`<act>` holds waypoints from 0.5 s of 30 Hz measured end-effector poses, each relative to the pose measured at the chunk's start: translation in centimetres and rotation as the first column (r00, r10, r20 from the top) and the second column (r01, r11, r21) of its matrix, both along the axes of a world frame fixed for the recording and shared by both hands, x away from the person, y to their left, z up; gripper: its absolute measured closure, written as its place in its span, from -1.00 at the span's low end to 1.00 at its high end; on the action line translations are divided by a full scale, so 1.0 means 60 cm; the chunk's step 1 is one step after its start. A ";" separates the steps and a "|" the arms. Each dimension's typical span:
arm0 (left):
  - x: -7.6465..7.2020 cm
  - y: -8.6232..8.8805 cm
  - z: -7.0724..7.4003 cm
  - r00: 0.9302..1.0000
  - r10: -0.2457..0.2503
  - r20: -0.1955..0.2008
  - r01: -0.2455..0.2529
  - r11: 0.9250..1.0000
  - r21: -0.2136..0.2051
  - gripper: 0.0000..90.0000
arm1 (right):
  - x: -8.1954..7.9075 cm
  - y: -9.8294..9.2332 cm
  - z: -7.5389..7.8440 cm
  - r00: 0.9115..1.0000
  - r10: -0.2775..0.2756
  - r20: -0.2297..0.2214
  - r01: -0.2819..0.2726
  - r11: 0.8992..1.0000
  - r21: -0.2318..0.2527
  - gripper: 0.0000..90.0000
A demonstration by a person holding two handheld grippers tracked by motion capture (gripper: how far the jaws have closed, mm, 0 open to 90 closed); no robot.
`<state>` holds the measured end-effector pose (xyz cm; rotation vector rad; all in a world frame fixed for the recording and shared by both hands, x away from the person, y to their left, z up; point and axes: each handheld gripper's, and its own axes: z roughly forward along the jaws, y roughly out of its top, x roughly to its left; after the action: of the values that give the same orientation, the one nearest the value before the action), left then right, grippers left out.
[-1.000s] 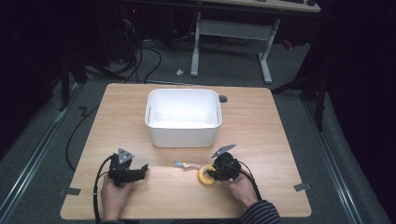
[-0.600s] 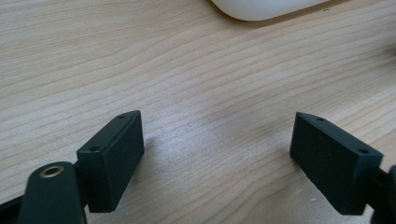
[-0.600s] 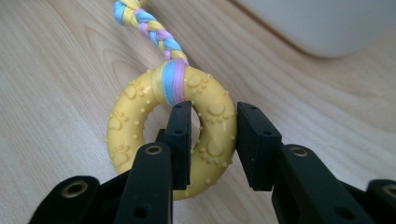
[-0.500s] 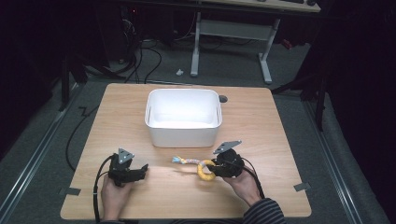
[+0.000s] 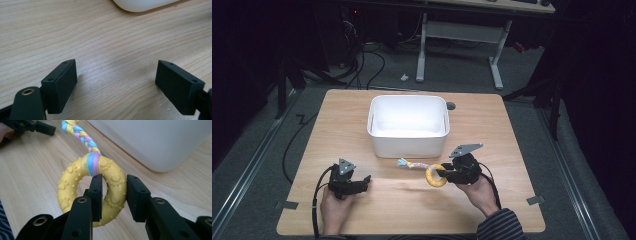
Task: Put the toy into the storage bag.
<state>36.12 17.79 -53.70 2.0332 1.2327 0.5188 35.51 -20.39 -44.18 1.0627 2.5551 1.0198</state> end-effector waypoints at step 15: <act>0.000 0.000 0.000 1.000 0.001 0.000 -0.001 1.000 -0.001 -0.59 | 0.004 -0.015 0.084 0.997 0.011 0.082 -0.014 0.999 0.046 0.51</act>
<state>36.13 17.80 -53.70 2.0317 1.2342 0.5185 35.75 -21.29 -39.12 0.9962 2.4875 1.1080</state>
